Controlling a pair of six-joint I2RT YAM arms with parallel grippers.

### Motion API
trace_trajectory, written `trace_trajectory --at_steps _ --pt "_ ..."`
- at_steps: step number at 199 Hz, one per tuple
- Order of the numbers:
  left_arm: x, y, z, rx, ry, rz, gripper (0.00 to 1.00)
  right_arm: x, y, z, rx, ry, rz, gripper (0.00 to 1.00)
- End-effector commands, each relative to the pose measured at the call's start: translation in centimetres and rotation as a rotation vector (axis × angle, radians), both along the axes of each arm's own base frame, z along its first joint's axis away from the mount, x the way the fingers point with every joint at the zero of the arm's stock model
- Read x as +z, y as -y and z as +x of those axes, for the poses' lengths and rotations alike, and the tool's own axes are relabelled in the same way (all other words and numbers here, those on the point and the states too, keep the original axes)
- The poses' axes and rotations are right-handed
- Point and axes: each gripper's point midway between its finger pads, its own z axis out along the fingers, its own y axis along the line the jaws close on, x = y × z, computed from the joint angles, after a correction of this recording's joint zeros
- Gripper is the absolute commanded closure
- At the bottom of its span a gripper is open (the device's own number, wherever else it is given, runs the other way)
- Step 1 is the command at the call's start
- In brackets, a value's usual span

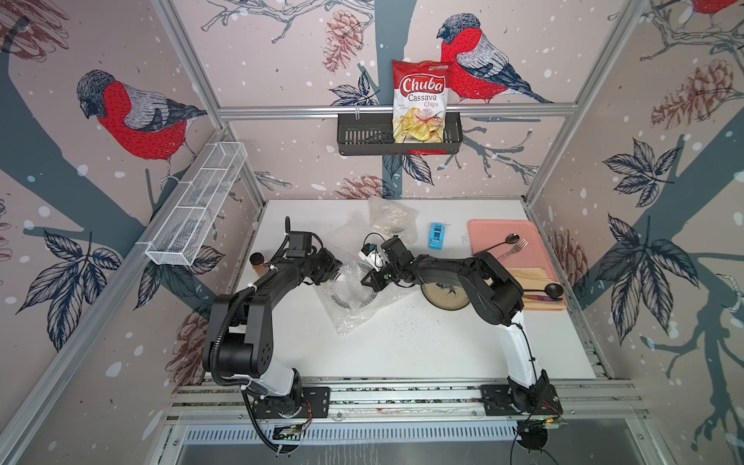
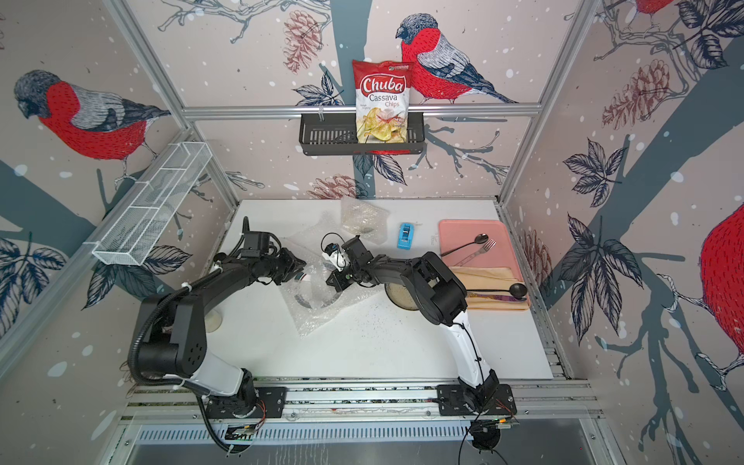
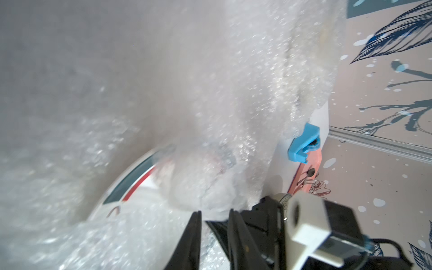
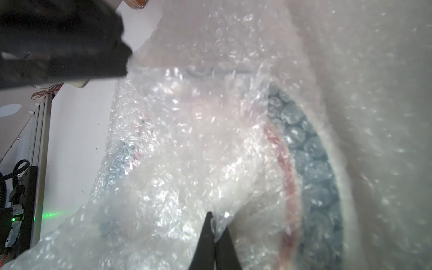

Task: Wrap dinner plates in bubble wrap
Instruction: Wrap the plate in the bubble wrap.

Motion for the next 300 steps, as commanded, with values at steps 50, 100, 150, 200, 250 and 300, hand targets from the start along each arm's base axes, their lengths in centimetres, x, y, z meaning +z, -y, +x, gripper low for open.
trace_trajectory --at_steps 50,100,150,200,250,300 --pt "-3.3 2.1 4.1 -0.061 -0.057 0.044 0.86 -3.7 2.9 -1.1 -0.046 -0.073 -0.182 0.98" --pt "-5.9 4.3 0.9 -0.169 -0.121 0.039 0.93 -3.5 2.6 -1.0 -0.046 -0.071 -0.177 0.97" --pt "-6.4 3.9 -2.1 -0.187 -0.122 0.053 0.93 -2.9 2.1 -1.4 -0.031 -0.069 -0.162 0.91" --pt "-8.9 3.3 -4.7 -0.188 -0.168 0.071 0.94 2.2 0.8 -3.1 0.047 -0.018 -0.061 0.63" --pt "-9.0 3.0 -5.2 -0.195 -0.157 0.087 0.94 7.6 0.5 -2.2 -0.012 -0.108 0.084 0.62" --pt "-9.2 3.1 -5.7 -0.192 -0.162 0.070 0.95 5.7 -2.9 -1.0 -0.116 -0.220 0.055 0.73"
